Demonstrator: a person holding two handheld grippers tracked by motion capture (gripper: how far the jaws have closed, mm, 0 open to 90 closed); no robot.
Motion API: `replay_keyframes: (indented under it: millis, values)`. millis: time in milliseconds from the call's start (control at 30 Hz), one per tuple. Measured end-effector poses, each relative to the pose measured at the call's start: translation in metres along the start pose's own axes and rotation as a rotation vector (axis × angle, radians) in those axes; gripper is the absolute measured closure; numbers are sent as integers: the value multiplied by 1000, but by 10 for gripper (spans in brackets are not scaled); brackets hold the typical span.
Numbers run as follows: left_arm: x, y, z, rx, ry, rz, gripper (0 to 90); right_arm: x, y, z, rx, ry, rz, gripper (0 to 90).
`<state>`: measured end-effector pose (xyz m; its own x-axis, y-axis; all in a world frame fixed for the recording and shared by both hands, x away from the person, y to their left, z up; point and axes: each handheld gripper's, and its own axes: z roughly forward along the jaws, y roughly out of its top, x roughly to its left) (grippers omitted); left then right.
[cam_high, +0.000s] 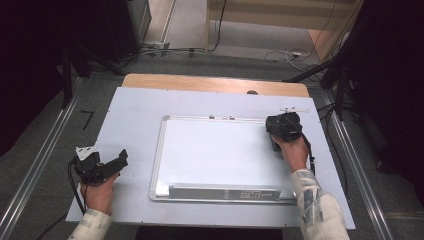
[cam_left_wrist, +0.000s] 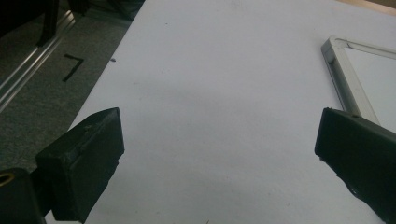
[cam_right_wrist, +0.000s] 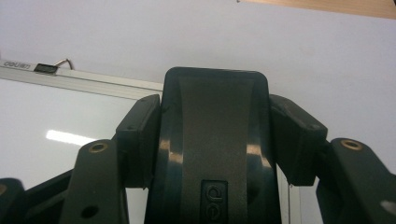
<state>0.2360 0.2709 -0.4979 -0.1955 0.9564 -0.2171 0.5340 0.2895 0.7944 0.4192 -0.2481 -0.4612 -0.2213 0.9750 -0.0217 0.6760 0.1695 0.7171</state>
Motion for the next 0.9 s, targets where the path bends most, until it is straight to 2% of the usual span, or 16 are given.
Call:
replay_keyframes:
  millis: [167, 500, 633, 700, 800, 900]
  values:
    - [0, 0, 0, -2, -1, -2, 14, 0, -1, 6, 20, -19, 31, 378]
    - [1, 0, 0, 0, 1, -2, 14, 1, -3, 15, 25, -47, 41, 378]
    - [1, 0, 0, 0, 1, -4, 14, 1, -5, 19, 45, -61, 39, 379]
    - [1, 0, 0, 0, 1, -2, 14, 1, -6, 22, 67, -62, 51, 379]
    - [1, 0, 0, -1, 0, -3, 14, 0, -9, 23, 51, -60, 79, 376]
    - [2, 0, 0, 1, -2, -4, 14, 0, -9, 23, 59, -59, 88, 361]
